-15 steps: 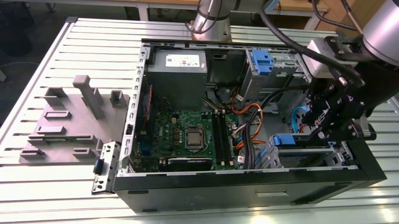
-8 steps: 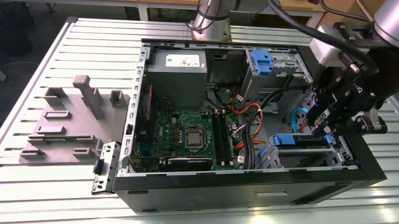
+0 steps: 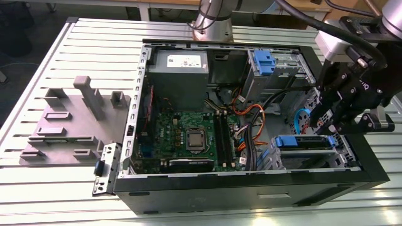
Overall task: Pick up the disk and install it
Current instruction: 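Insert the first disk wire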
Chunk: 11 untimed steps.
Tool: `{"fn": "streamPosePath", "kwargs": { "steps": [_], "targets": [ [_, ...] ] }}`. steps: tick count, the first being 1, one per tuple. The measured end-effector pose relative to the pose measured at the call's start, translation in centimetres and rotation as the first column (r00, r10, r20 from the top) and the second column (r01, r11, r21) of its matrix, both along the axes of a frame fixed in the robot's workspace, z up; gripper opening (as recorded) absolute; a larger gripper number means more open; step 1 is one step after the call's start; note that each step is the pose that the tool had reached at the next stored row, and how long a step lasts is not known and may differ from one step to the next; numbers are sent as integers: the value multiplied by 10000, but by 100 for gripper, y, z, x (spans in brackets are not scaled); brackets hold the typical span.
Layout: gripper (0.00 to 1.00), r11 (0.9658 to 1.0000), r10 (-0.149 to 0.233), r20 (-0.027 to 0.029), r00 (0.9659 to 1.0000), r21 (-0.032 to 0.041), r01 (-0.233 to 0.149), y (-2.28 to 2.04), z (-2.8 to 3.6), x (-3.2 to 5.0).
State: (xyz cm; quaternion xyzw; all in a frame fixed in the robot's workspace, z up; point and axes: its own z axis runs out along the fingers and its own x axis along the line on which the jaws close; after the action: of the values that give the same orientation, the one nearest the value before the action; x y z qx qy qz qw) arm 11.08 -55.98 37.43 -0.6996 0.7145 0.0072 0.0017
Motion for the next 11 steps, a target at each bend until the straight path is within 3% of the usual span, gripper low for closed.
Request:
{"fn": "streamPosePath", "kwargs": {
  "steps": [11],
  "targets": [
    [42,10000,-1,0,10000,-1,1,7,0,0]
  ]
}}
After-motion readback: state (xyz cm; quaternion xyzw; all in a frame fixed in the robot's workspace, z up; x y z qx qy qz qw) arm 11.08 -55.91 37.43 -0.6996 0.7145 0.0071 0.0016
